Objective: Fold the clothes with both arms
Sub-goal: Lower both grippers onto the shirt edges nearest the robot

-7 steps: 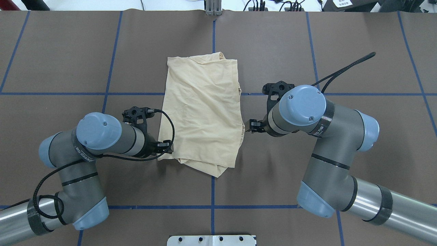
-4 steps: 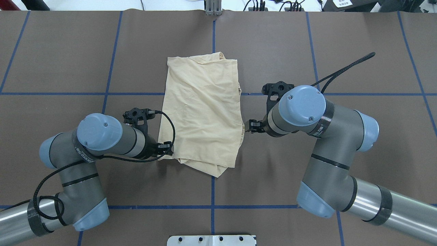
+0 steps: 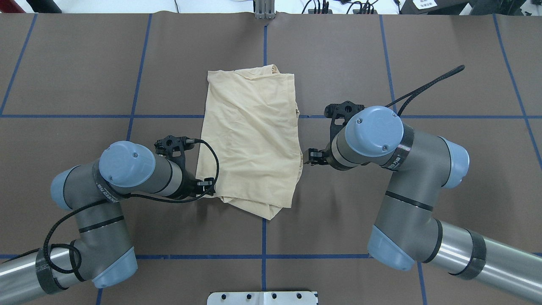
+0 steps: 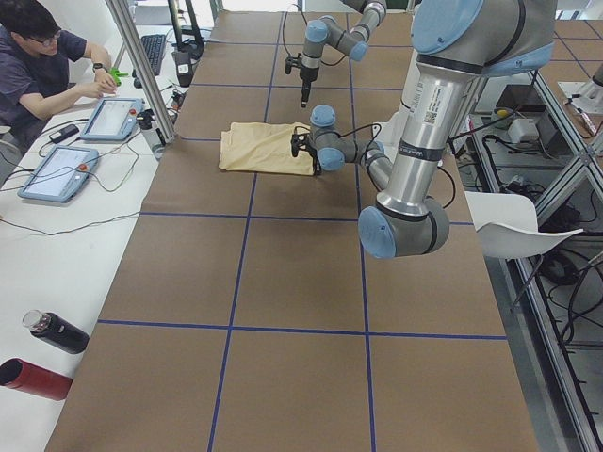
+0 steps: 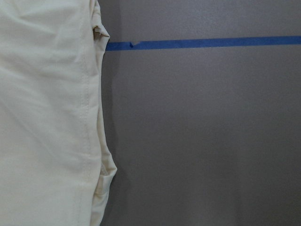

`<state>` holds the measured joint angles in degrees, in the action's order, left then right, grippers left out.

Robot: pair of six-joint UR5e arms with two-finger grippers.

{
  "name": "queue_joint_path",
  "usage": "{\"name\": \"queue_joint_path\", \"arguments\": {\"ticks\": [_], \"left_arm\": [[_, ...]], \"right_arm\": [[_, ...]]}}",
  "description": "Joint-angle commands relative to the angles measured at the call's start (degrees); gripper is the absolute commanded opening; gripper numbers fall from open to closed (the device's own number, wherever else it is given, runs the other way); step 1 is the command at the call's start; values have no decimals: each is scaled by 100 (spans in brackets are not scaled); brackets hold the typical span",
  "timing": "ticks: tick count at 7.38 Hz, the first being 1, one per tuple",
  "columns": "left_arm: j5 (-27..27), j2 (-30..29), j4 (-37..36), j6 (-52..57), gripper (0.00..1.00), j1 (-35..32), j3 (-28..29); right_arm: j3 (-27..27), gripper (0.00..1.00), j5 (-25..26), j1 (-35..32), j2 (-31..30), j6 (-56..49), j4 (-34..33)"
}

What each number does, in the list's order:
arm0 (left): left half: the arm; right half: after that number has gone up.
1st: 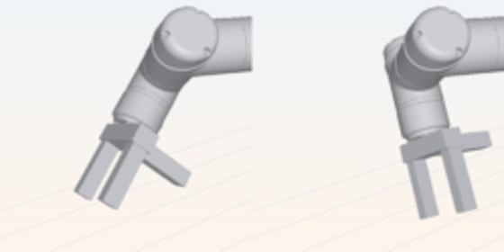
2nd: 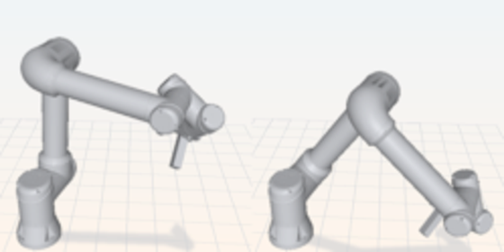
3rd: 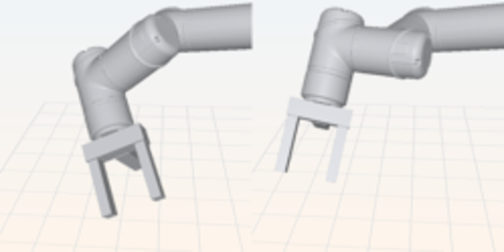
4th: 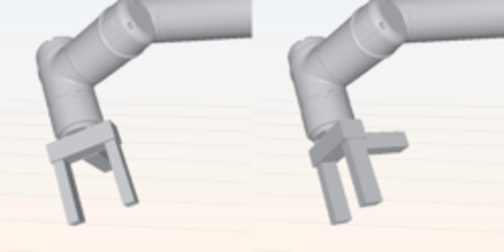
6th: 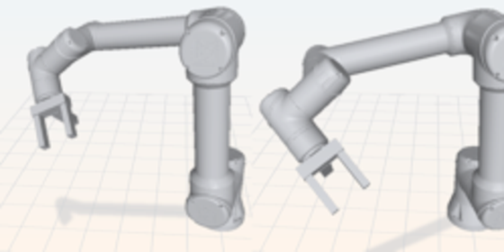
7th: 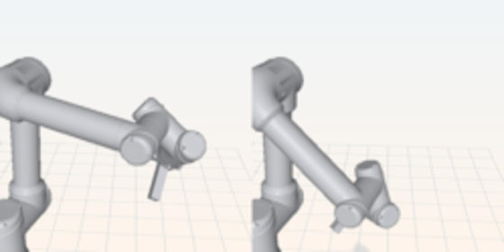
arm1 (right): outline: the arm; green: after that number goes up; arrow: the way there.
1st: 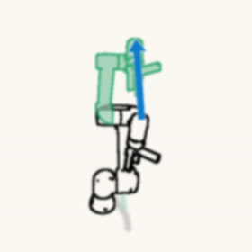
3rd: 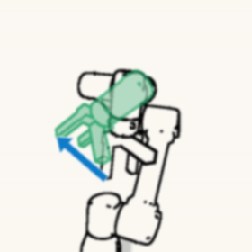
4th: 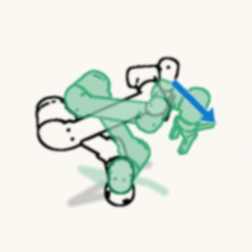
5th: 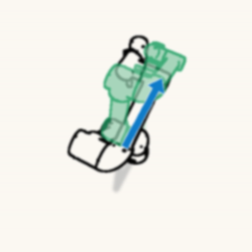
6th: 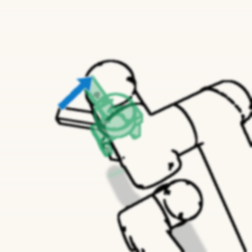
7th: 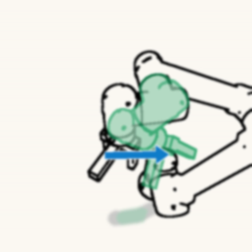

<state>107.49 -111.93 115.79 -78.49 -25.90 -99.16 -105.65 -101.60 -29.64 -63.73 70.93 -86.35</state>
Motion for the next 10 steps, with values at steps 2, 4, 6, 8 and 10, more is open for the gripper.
{"name": "queue_joint_path", "arguments": {"ticks": [2,4,6,8,10], "left_arm": [[-8,13,-48,-26,0,6,-76],[-8,13,-703,0,0,6,-531],[9,22,-1006,61,0,6,-815],[27,5,-980,79,0,15,-771],[27,5,-962,79,0,15,-745]], "right_arm": [[0,100,9,2,1,18,4],[18,100,9,11,9,53,4],[61,100,61,124,62,254,4],[498,100,192,256,516,814,13],[773,98,692,528,791,1526,30]]}}
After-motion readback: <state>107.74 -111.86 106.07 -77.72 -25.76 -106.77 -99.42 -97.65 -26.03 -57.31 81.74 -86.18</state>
